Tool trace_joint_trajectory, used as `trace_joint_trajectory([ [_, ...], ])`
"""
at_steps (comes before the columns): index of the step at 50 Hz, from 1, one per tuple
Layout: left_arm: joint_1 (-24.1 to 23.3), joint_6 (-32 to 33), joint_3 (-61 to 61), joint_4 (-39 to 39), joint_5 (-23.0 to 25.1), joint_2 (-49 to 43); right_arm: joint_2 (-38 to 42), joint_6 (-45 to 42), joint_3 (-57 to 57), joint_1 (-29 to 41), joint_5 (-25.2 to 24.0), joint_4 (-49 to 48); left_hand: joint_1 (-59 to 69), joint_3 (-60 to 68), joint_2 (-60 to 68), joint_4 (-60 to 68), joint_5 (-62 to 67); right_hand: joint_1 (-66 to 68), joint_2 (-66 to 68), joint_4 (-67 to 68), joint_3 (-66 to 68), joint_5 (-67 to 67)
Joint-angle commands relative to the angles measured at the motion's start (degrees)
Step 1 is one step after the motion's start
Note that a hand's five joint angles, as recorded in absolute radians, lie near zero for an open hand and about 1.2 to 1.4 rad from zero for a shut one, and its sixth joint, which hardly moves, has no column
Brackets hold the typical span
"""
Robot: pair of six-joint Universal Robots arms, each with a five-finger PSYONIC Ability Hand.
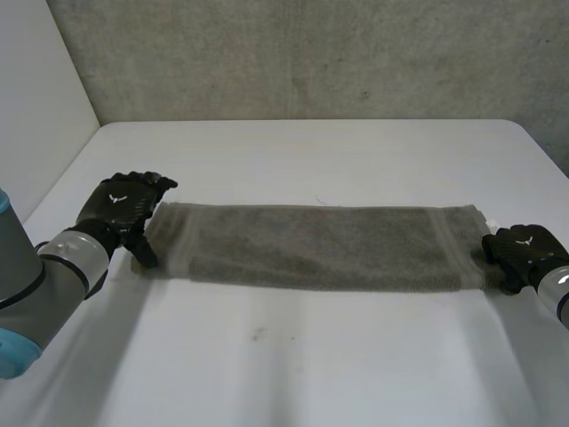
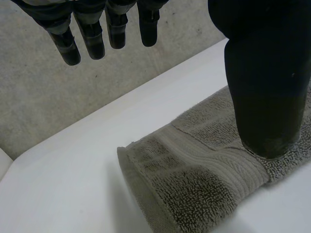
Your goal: Fold the towel.
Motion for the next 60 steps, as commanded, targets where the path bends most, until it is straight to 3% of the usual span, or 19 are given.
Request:
trace_joint_trajectory([
  [1,-0.13,0.01,-0.13,0.06,0.0,-0.03,0.06,0.02,0.01,0.06,-1.51,0.06,-0.1,0.4,0.5,0.4,-1.65,20.89,20.66,20.93,20.85,21.33],
  [2,-0.13,0.01,-0.13,-0.03,0.0,-0.03,-0.2,0.02,0.01,0.06,-1.69,-0.03,-0.1,0.4,0.5,0.4,-1.65,27.1,26.86,27.14,27.05,27.53],
  [11,-0.22,0.01,-0.22,-0.03,-0.09,-0.03,-1.96,0.11,-0.43,-4.25,-1.69,-1.52,-0.1,0.4,0.5,0.4,-1.65,27.16,26.93,27.2,27.12,27.6],
  [19,-0.31,-0.08,-0.75,0.06,0.0,-0.03,-0.82,-0.51,-6.14,-14.44,-2.21,-1.08,-0.1,0.4,0.5,0.4,-1.65,27.16,26.93,27.2,27.12,27.6],
  [21,-0.22,-0.08,-0.83,0.15,0.0,-0.03,-0.03,-3.39,-9.03,-19.26,-2.91,-0.56,-0.1,0.4,0.5,0.4,-1.65,27.16,26.93,27.2,27.12,27.6],
  [27,-0.39,-0.08,-0.92,0.24,0.0,-0.03,-0.38,-10.18,-11.42,-19.72,-5.11,-0.11,-0.1,0.4,0.5,0.4,-1.65,27.16,26.93,27.2,27.12,27.6],
  [30,-0.48,-0.08,-1.01,0.24,-0.09,-0.03,-2.31,-10.26,-12.47,-14.97,-5.2,0.32,-0.1,0.4,0.5,0.4,-1.65,27.16,26.93,27.2,27.12,27.6],
  [32,-0.57,-0.08,-1.1,0.24,-0.09,-0.03,-5.64,-8.25,-14.13,-5.18,-4.94,0.24,-0.1,0.4,0.5,0.4,-1.65,27.16,26.93,27.2,27.12,27.6],
  [33,-0.57,-0.08,-1.1,0.24,-0.09,-0.03,-5.65,-8.24,-14.14,-5.13,-4.94,0.24,-0.1,0.4,0.5,0.4,-1.65,27.16,26.93,27.2,27.12,27.6],
  [35,-0.57,-0.08,-1.1,0.24,-0.09,-0.03,-6.53,-6.14,-15.98,3.88,-4.59,0.15,-0.1,0.4,0.5,0.4,-1.65,27.16,26.93,27.2,27.12,27.6],
  [38,-0.66,-0.08,-1.1,0.24,-0.09,-0.03,-6.35,-5.25,-16.95,7.88,-4.15,-0.03,-0.1,0.4,0.5,0.4,-1.65,27.16,26.93,27.2,27.12,27.6],
  [40,-0.92,-0.08,-1.1,0.24,-0.09,-0.03,-4.43,-3.85,-19.31,18.28,-2.31,-0.2,-0.1,0.4,0.5,0.4,-1.65,27.16,26.93,27.2,27.12,27.6],
  [41,-0.92,-0.08,-1.1,0.24,-0.09,-0.03,-4.42,-3.85,-19.33,18.34,-2.3,-0.2,-0.1,0.4,0.5,0.4,-1.65,27.16,26.93,27.2,27.12,27.6],
  [43,-1.01,-0.08,-1.1,0.24,-0.09,-0.03,-0.49,-3.67,-22.65,29.36,-0.29,-0.12,-0.1,0.4,0.5,0.4,-1.65,27.16,26.93,27.2,27.12,27.6],
  [51,-1.1,-0.08,-1.45,0.24,-0.09,-0.12,12.78,-3.67,-29.25,44.95,0.95,2.51,-0.1,0.4,0.5,0.4,-1.65,27.16,26.93,27.2,27.12,27.6],
  [57,-1.19,-0.08,-1.71,0.24,-0.09,-0.03,17.02,-3.94,-31.81,48.05,0.95,8.06,-0.1,0.4,0.5,0.4,-1.65,26.55,26.31,26.59,26.5,26.98],
  [58,-1.19,-0.08,-1.8,0.24,-0.09,-0.03,16.94,-4.02,-32.07,48.13,1.04,9.8,-0.1,0.4,0.5,0.4,-1.65,10.89,10.66,10.93,10.85,11.33],
  [59,-1.27,-0.08,-1.8,0.24,-0.09,-0.03,16.15,-3.59,-32.42,48.05,1.21,11.12,-0.1,0.4,0.5,0.4,-1.65,-14.24,-14.48,-14.2,-14.29,-13.81],
  [60,-1.27,-0.08,-1.8,0.24,-0.09,-0.03,16.15,-3.58,-32.42,48.05,1.21,11.14,-0.1,0.4,0.5,0.4,-1.65,-14.5,-14.73,-14.45,-14.54,-14.06],
])
